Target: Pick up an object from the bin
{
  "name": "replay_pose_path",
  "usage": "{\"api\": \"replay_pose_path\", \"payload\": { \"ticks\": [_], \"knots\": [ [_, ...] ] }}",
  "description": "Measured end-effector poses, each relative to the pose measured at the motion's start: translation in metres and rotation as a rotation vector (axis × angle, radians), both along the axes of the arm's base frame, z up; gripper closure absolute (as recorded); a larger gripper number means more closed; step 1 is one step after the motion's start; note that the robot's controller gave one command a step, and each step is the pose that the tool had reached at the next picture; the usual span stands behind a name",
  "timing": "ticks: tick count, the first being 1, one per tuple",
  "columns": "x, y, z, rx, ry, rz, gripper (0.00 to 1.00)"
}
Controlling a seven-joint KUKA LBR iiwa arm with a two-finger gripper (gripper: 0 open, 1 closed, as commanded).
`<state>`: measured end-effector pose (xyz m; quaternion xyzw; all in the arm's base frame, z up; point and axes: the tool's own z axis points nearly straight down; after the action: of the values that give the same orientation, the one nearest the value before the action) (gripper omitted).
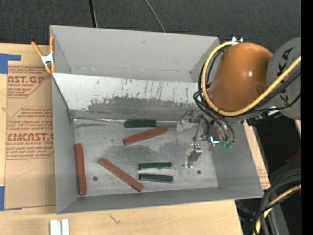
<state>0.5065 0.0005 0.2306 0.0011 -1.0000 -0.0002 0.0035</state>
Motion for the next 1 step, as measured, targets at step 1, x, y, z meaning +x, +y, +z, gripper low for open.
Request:
{"api": "replay_pose_path", "payload": {
  "ticks": [1],
  "knots": [
    [0.0015, 0.0000, 0.0043, 0.000, -0.008, 0.000, 0.00]
  ]
}}
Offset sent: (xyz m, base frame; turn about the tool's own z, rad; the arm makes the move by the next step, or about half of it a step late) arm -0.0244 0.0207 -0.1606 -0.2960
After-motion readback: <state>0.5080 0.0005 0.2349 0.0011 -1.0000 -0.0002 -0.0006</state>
